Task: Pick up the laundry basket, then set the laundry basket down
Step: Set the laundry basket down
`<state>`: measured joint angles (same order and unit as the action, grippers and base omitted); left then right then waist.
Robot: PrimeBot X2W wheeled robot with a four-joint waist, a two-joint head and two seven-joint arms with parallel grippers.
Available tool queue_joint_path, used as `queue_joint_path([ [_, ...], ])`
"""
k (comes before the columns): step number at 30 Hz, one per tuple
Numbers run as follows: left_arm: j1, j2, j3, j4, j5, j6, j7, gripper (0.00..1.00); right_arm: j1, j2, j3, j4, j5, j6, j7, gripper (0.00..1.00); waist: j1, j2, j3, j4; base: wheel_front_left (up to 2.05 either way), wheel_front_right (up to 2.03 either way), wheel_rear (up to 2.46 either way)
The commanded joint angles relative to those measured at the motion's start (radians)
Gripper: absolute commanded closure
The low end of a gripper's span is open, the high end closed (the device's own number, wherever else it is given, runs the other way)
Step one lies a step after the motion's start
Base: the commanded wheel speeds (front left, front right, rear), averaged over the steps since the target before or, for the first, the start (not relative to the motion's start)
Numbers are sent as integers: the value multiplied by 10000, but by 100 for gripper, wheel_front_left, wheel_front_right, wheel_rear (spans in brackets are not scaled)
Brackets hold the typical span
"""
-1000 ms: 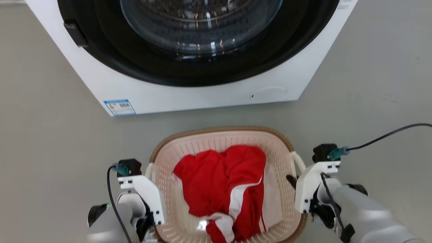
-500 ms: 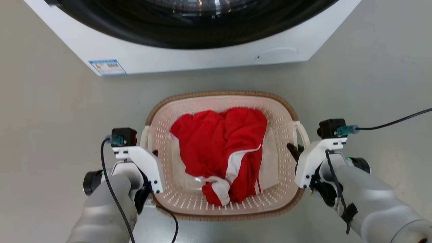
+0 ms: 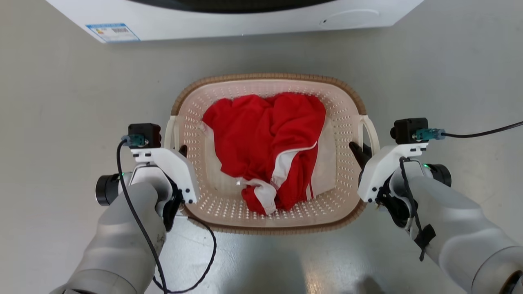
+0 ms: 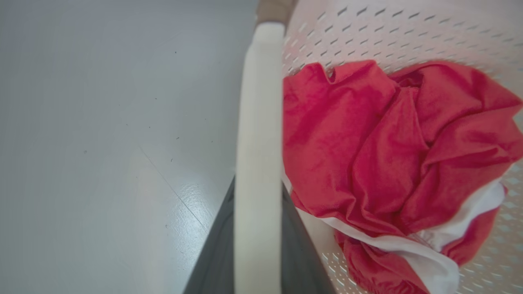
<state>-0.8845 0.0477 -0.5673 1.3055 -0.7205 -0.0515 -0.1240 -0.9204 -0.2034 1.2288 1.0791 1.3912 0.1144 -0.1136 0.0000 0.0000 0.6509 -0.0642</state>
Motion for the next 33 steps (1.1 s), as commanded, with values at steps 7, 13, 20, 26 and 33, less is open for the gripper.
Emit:
queue_joint_path([
  [7, -506, 184, 169, -148, -2, 162, -412, 100, 8, -21, 132, -243, 15, 163, -535, 100, 0, 0, 659, 109, 0, 0, 0],
  [13, -724, 148, 163, -148, -66, 249, -522, 100, -198, -36, 195, -280, 44, 163, -721, 100, 0, 0, 1075, 170, 0, 0, 0],
  [20, -916, 124, 109, -148, -106, 295, -527, 100, -337, -55, 250, -340, 141, 163, -853, 100, 0, 0, 1505, 238, 0, 0, 0],
  [26, -1047, 100, 50, -148, -141, 355, -498, 100, -406, -67, 294, -351, 254, 163, -810, 100, 0, 0, 1782, 246, 0, 0, 0],
  [33, -1141, 79, -11, -148, -180, 422, -582, 100, -491, -83, 341, -364, 295, 163, -892, 100, 0, 0, 2020, 259, 0, 0, 0],
])
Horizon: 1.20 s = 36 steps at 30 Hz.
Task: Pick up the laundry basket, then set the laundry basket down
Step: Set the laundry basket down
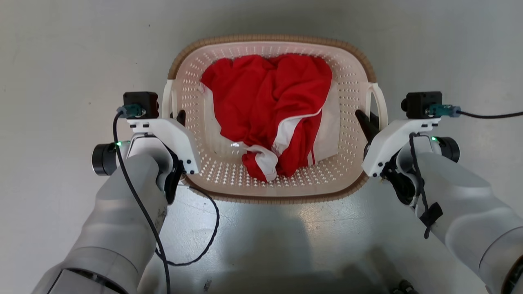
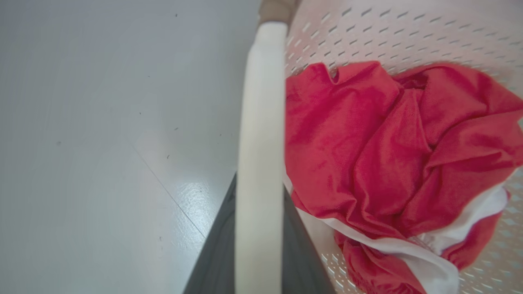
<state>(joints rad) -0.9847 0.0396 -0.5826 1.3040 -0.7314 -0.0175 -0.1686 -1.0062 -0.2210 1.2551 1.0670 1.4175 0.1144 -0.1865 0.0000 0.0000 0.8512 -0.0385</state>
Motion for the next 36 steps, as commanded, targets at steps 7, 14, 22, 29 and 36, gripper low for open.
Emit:
queue_joint_path([
  [7, -173, 149, 117, -132, -136, 131, -167, 100, 315, 92, 103, -209, 124, 163, -198, 100, 0, 0, 139, 32, 0, 0, 0],
  [14, -215, 135, 54, -132, -195, 164, -160, 100, 244, 73, 125, -260, 249, 163, -182, 100, 0, 0, 297, 88, 0, 0, 0],
  [22, -205, 124, -46, -132, -258, 175, -61, 0, 246, 123, 140, -104, 418, 163, -192, 0, 0, 0, 301, 117, 0, 0, 0],
  [29, -127, 122, -104, -132, -310, 224, 28, 0, 271, 185, 156, 55, 478, 163, -166, 0, 0, 0, 173, 85, 0, 0, 0],
  [36, -19, 167, -138, -132, -360, 271, 63, 0, 363, 241, 172, 137, 505, 163, -144, 0, 0, 0, -57, 34, 0, 0, 0],
])
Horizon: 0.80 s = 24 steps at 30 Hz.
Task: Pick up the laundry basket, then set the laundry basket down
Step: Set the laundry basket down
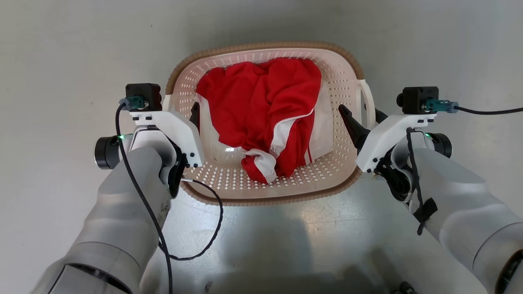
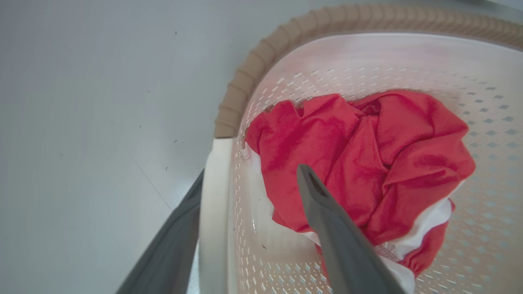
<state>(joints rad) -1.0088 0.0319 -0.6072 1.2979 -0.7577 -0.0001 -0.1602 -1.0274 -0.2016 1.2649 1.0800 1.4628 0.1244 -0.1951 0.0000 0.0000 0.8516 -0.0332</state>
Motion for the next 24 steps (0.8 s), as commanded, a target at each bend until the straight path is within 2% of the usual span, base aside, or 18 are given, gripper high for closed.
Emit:
queue_joint_path([
  [1, 259, 259, 100, -71, -102, 108, -12, 0, 602, 54, 76, 16, 57, 63, -59, 0, 0, 0, -122, -34, 0, 0, 0],
  [8, 636, 404, -36, -71, -7, 184, -397, 0, 818, 22, -16, 138, 264, 63, -231, 0, 0, 0, -765, -149, 0, 0, 0],
  [16, 1112, 473, 29, -71, -115, -59, -775, 0, 1119, -68, -68, 44, 292, 63, -478, 0, 0, 0, -1713, -285, 0, 0, 0],
  [23, 1599, 483, 275, -287, -215, -351, -1002, 0, 1535, -220, -199, -219, 101, 63, -644, 0, 0, 0, -2990, -416, 0, 0, 0],
  [24, 1762, 577, 444, -642, -185, -356, -1008, 0, 1598, -304, -391, -326, -79, 63, -657, 0, 0, 0, -3357, -424, 0, 0, 0],
])
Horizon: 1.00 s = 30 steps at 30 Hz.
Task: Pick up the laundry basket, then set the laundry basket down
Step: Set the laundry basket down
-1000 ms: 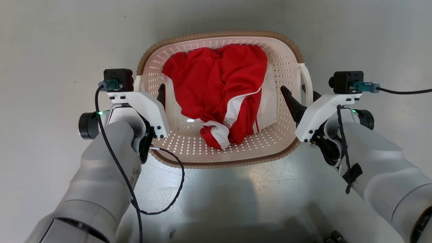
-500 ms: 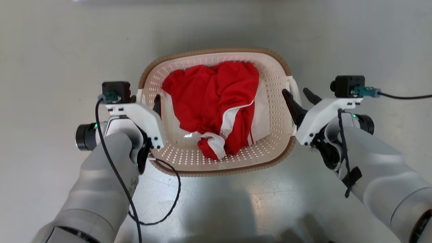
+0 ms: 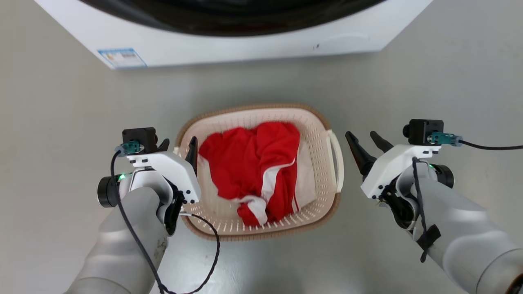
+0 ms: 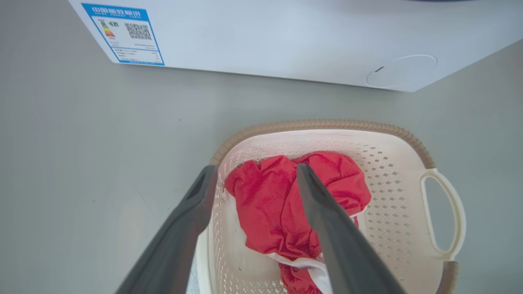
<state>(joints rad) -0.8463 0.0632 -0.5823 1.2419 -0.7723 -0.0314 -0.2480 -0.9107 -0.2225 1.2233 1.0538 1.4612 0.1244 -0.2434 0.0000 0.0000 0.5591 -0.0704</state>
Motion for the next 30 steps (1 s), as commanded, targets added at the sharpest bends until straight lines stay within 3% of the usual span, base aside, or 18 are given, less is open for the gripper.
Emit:
queue_joint_path([
  [1, 249, 335, 301, -330, 15, -13, -132, 0, 474, -139, -153, -134, -199, 63, -176, 0, 0, 0, -618, -57, 0, 0, 0],
  [16, 2756, 807, 1990, -3460, 1662, 249, -136, 0, 2383, -454, -3654, -1507, -3835, 63, -182, 0, 0, 0, -3093, -116, 0, 0, 0],
  [30, 4854, 602, 3681, -6304, 3200, 67, -137, 0, 4626, -113, -7543, -3671, -7533, 63, -183, 0, 0, 0, -4526, 15, 0, 0, 0],
])
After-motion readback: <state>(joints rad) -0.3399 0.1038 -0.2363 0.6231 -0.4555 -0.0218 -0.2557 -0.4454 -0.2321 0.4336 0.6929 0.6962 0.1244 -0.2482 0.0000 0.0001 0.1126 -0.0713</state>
